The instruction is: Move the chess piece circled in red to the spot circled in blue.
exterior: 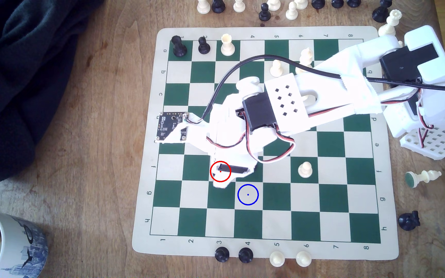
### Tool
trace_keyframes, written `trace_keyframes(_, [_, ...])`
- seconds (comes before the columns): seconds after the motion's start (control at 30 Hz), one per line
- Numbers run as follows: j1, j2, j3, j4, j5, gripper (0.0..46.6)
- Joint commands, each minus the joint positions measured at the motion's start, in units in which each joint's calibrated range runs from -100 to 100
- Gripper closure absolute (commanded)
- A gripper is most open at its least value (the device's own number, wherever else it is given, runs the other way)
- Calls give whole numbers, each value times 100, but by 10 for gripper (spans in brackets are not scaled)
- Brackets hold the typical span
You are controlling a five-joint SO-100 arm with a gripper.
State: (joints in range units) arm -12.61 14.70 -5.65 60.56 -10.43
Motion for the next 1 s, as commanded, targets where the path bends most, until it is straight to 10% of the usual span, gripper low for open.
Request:
trace_keyframes(0.0, [-33,-155,-451,-77,24,316])
trace_keyframes(0.63, [-73,-231,-451,-110,20,464])
trace_keyframes(0.97, [-33,-681,-641,21,10,464])
